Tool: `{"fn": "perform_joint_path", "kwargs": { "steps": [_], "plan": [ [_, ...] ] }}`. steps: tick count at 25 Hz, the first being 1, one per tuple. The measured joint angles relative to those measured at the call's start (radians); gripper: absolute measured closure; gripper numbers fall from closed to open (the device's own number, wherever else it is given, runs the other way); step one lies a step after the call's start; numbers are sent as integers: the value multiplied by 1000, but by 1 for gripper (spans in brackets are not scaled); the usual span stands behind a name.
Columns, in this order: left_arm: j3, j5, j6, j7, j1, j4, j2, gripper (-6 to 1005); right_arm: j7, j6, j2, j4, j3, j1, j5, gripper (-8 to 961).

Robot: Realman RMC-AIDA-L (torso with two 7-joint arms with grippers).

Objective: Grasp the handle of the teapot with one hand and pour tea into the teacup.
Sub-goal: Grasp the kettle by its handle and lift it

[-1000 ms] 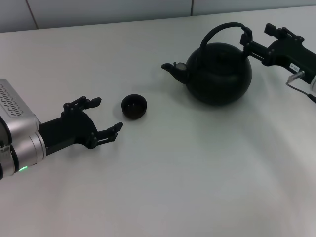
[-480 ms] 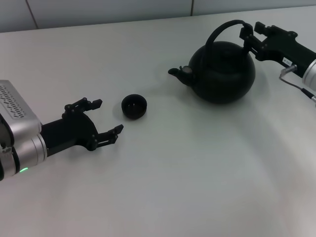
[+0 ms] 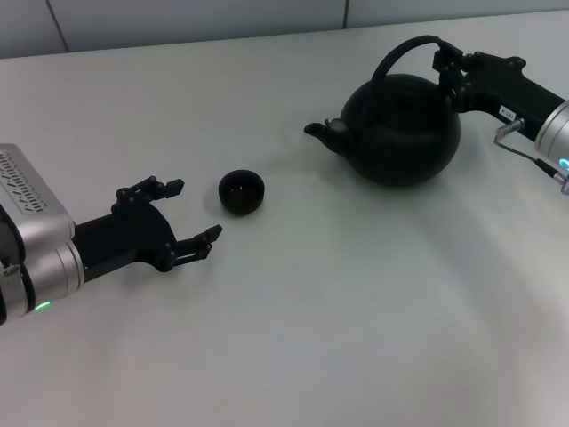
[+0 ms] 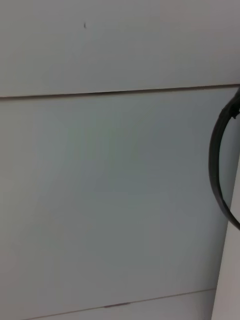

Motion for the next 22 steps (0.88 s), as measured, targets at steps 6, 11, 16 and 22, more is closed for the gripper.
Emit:
{"fn": "perform_joint_path", "kwargs": {
  "steps": [6, 11, 16, 22],
  "plan": [
    [0, 5, 0, -1, 1, 1, 0, 159, -13, -40, 0, -4, 4, 0, 3, 844],
    [0, 6, 0, -2, 1, 1, -1, 159, -16, -61, 0, -17, 0, 20, 4, 848],
    [0, 6, 3, -2, 1, 3, -1, 158, -60, -69, -1, -28, -3, 49, 0, 848],
    [0, 6, 5, -2, 1, 5, -2, 158, -89, -76, 2, -78, -76, 58, 0, 848]
  ]
}}
